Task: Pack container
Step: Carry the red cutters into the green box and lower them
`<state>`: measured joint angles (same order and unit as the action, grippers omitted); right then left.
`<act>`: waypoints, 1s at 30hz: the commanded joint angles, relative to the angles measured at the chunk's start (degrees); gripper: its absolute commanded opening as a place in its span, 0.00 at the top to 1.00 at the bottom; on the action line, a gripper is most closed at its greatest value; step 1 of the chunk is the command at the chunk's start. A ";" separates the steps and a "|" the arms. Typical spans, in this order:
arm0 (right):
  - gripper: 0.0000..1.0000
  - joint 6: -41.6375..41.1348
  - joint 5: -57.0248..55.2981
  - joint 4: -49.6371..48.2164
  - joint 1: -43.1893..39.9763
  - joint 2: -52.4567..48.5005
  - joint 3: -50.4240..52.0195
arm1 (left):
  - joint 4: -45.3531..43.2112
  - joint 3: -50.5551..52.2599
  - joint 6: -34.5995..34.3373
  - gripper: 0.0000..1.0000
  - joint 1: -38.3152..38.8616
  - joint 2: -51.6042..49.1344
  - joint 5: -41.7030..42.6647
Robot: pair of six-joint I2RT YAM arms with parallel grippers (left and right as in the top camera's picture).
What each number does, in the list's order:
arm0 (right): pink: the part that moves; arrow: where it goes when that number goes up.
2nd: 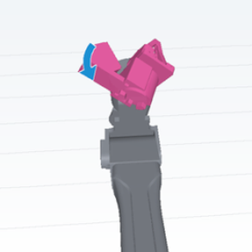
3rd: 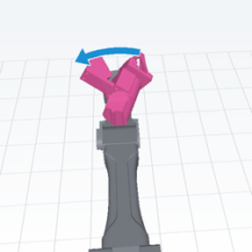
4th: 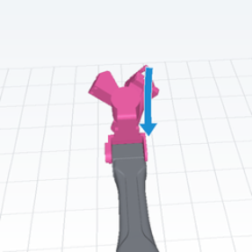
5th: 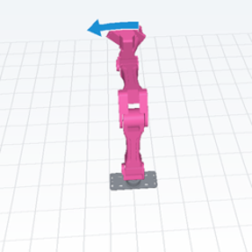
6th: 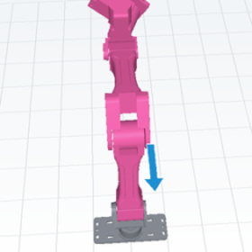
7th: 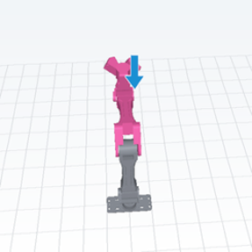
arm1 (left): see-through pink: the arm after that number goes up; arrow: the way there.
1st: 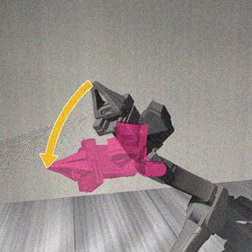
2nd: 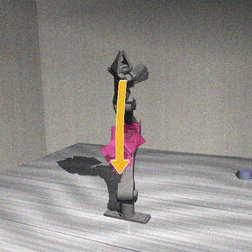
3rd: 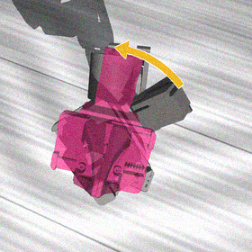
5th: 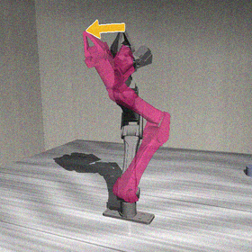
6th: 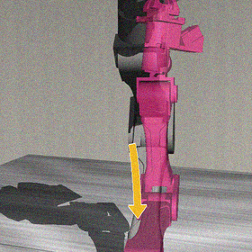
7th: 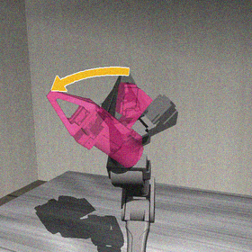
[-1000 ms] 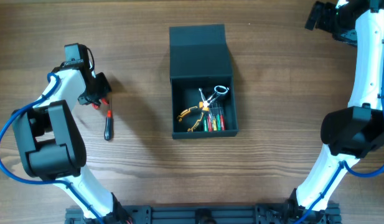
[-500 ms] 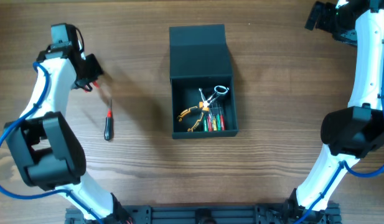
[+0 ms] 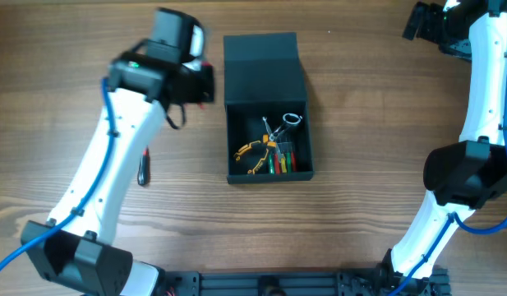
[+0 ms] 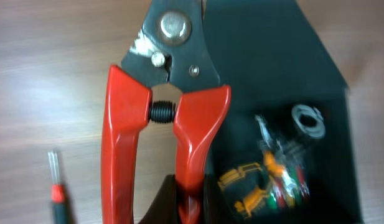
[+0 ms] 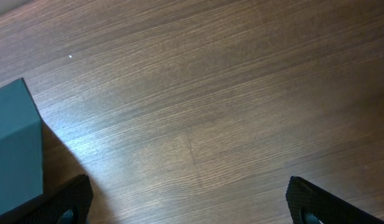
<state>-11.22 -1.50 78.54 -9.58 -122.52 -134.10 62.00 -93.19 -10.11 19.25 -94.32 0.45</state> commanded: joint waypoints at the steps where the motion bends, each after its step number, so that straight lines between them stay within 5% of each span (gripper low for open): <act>1: 0.00 0.59 0.26 -0.13 0.24 1.46 -1.09 | 2.34 -1.01 0.94 0.96 8.39 1.11 1.49; 12: 0.00 0.59 0.26 -0.13 0.24 1.44 -1.09 | 3.06 -0.79 0.94 0.96 23.21 -12.22 2.10; 25: 0.00 0.59 0.26 -0.13 0.24 1.46 -1.09 | 3.98 0.26 0.72 0.96 19.80 -19.10 -3.76; 30: 0.00 0.59 0.26 -0.13 0.24 1.46 -1.09 | -0.96 3.74 0.76 0.88 15.28 -19.10 -3.72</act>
<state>-11.22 -1.50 78.52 -9.58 -122.52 -134.10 61.82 -90.52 -9.26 36.80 -113.32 -1.50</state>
